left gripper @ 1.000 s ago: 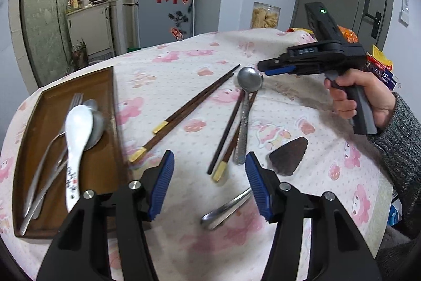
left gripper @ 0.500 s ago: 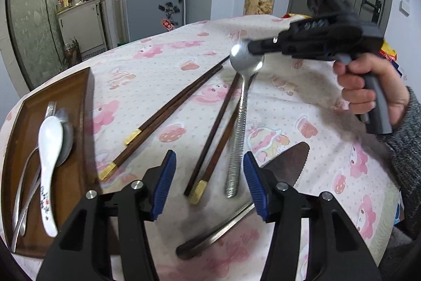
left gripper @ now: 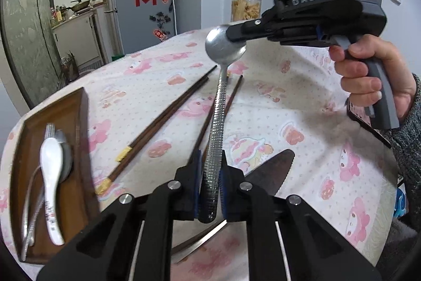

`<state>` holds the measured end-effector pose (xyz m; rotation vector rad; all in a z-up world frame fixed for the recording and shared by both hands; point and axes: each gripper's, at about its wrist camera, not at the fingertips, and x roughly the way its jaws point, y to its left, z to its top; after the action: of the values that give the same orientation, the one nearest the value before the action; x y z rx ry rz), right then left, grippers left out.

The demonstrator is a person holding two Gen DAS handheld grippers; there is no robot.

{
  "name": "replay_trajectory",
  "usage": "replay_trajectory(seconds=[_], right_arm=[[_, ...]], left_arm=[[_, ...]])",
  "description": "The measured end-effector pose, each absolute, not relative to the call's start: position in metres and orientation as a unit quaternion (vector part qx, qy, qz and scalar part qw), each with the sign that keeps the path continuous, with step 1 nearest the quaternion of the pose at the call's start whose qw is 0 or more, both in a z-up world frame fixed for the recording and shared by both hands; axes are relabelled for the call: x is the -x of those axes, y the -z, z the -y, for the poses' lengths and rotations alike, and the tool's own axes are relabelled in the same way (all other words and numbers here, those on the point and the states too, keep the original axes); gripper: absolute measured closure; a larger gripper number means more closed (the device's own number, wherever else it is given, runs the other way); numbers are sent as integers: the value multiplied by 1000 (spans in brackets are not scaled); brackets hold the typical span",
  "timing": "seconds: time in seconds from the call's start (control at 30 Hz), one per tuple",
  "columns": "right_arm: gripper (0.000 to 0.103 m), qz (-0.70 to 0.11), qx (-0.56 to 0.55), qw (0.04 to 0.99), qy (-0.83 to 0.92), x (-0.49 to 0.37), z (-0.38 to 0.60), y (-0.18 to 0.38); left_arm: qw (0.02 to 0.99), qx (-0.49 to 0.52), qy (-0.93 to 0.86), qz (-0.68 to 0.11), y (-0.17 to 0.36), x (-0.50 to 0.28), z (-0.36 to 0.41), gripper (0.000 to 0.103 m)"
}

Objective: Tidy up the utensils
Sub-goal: 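Lower the ridged-handle spoon into the tray and open the left gripper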

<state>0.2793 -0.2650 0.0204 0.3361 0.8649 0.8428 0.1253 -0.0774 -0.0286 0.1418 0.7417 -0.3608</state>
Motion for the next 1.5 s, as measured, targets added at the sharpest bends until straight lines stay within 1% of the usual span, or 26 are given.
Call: replay_trajectory(seconds=[0.1,0.27,0.4,0.6,0.77,1.07,1.13,1.17,1.2,1.27,1.3,1.33,1.37,1.4,1.43,1.47,1.5], right_arm=[[101,-406,-148,804,-407,-279,240,-24],[101,-415,-126,789,-435,-278,177,-25],[101,-422,-110,777,-454,-278,127,-19],[101,-444,-110,755,-470,-286,66,-6],[101,-453,-100,751,-470,-291,34,3],[100,-464,-94,750,-461,-304,15,20],[97,-466,-86,755,-454,-305,13,24],[97,-467,-83,755,-453,-304,12,25],[97,-471,-83,753,-452,-305,12,26],[96,-471,-83,752,-452,-304,11,26],[92,-471,-78,754,-451,-304,11,26],[83,-471,-75,755,-449,-304,11,26],[78,-472,-74,756,-447,-304,12,27],[71,-472,-75,757,-446,-304,13,27],[65,-472,-75,759,-443,-304,16,27],[62,-471,-74,762,-438,-304,17,25],[60,-470,-76,764,-435,-304,20,25]], left_arm=[[916,-74,160,-360,24,-119,62,90],[922,-58,119,-363,20,-108,10,89],[925,-35,77,-371,20,-101,-36,88],[922,-15,21,-387,26,-103,-83,85],[919,-11,1,-395,30,-103,-102,85],[916,2,-8,-400,38,-110,-123,83],[917,6,-10,-400,38,-111,-125,81],[917,7,-11,-400,37,-111,-126,74],[917,7,-15,-398,36,-110,-126,65],[919,11,-19,-393,34,-109,-129,56],[920,15,-17,-390,32,-108,-130,56],[921,17,-17,-390,31,-108,-131,55],[921,18,-18,-388,30,-108,-133,52],[922,20,-19,-386,29,-106,-134,50],[923,23,-16,-384,28,-105,-134,50],[924,25,-14,-380,26,-104,-135,47],[926,27,-14,-375,24,-102,-134,41]])
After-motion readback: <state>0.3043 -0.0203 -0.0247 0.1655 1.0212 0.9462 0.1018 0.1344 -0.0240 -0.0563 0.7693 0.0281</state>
